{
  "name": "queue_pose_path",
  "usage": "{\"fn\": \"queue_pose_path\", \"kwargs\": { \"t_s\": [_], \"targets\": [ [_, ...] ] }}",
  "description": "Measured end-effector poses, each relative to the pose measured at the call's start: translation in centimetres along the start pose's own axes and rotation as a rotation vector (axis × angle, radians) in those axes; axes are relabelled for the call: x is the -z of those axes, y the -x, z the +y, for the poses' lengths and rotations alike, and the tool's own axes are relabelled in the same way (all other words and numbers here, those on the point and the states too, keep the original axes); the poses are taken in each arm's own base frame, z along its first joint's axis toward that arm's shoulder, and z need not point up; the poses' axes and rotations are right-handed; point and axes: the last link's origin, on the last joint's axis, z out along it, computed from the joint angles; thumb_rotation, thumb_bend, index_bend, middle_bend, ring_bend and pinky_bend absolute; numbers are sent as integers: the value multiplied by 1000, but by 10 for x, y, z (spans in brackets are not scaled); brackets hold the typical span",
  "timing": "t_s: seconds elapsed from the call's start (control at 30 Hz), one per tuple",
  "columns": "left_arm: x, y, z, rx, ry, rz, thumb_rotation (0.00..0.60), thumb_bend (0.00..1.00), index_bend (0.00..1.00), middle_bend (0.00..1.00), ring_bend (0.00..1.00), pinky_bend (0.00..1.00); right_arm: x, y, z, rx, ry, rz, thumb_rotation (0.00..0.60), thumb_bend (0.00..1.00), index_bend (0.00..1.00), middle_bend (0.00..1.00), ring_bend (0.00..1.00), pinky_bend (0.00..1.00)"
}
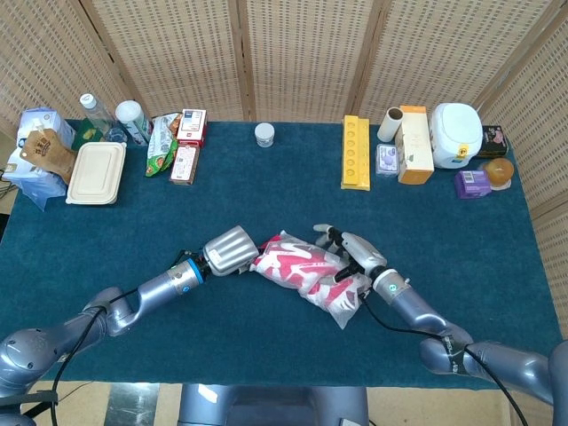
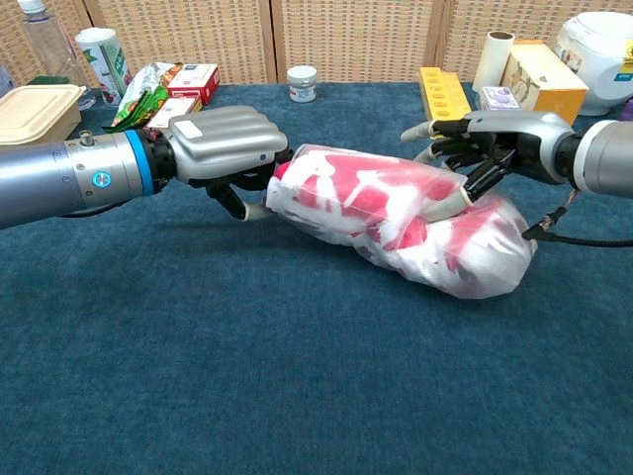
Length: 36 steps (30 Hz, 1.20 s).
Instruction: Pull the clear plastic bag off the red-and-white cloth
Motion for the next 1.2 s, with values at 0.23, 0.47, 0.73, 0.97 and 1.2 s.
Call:
{"fn": "queue_pose_path", "kwargs": {
  "t_s": [0.23, 0.47, 0.73, 0.97, 1.2],
  "targets": [
    [-6, -3, -1, -8, -1, -5, 600, 453, 705, 1000, 1000, 994, 9, -18, 4, 12, -41, 109, 600, 73, 0, 143, 227, 205],
    [-10, -10, -4, -5, -5, 4, 600, 452, 705, 1000, 1000, 994, 30, -48, 20, 140, -104, 210, 600, 71, 39, 176, 243, 198],
    [-5, -9, -4, -20, 1, -14, 600, 448, 705, 1000, 1000, 994, 55, -71, 36, 308, -186, 241, 600, 71, 134, 258, 312, 239],
    [-4, -8, -7, -30, -10, -18, 600, 448, 705, 1000, 1000, 994, 70, -75, 44, 439, -222, 210, 600, 72, 225, 336, 400, 309],
    [-3, -10, -12, -66, -11, -10, 600, 445, 705, 1000, 1000, 994, 91, -67, 53, 628, -317, 172, 600, 71, 259, 397, 484, 380]
  ]
}}
